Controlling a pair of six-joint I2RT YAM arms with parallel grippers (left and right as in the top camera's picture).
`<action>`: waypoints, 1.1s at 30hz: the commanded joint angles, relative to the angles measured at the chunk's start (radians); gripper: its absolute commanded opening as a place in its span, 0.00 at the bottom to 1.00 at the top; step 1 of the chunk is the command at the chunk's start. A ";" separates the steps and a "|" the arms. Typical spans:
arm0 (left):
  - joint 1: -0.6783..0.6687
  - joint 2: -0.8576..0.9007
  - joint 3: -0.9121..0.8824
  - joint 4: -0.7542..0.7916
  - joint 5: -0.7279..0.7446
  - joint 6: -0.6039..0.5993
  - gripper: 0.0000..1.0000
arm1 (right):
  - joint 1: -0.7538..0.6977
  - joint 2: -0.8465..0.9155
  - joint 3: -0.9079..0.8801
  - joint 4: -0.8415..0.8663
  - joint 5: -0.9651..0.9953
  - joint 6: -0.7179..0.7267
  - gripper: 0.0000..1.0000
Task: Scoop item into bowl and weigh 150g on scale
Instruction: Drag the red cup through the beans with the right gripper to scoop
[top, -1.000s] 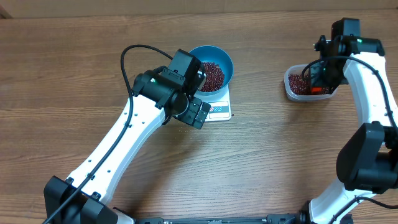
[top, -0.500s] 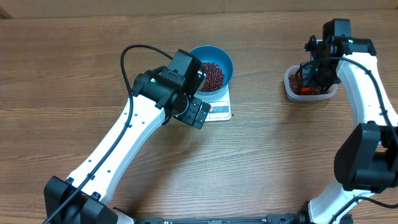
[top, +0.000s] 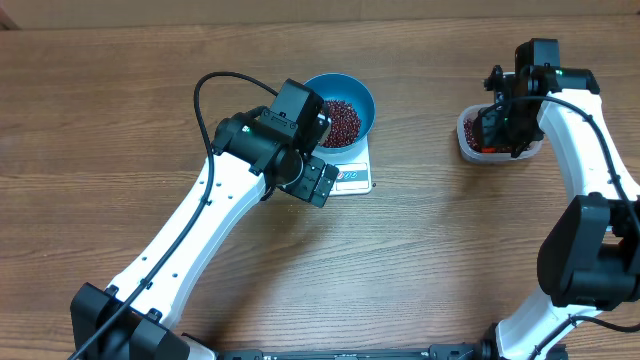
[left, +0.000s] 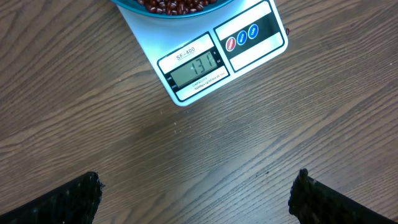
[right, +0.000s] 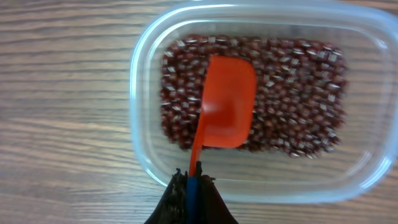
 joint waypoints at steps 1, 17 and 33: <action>-0.002 -0.011 0.009 -0.003 -0.003 0.015 1.00 | 0.003 -0.013 -0.013 0.005 -0.134 -0.069 0.04; -0.002 -0.011 0.009 -0.003 -0.003 0.015 1.00 | -0.049 -0.013 -0.013 0.026 -0.256 -0.090 0.04; -0.002 -0.011 0.009 -0.003 -0.003 0.016 1.00 | -0.188 -0.013 -0.013 0.019 -0.469 -0.114 0.03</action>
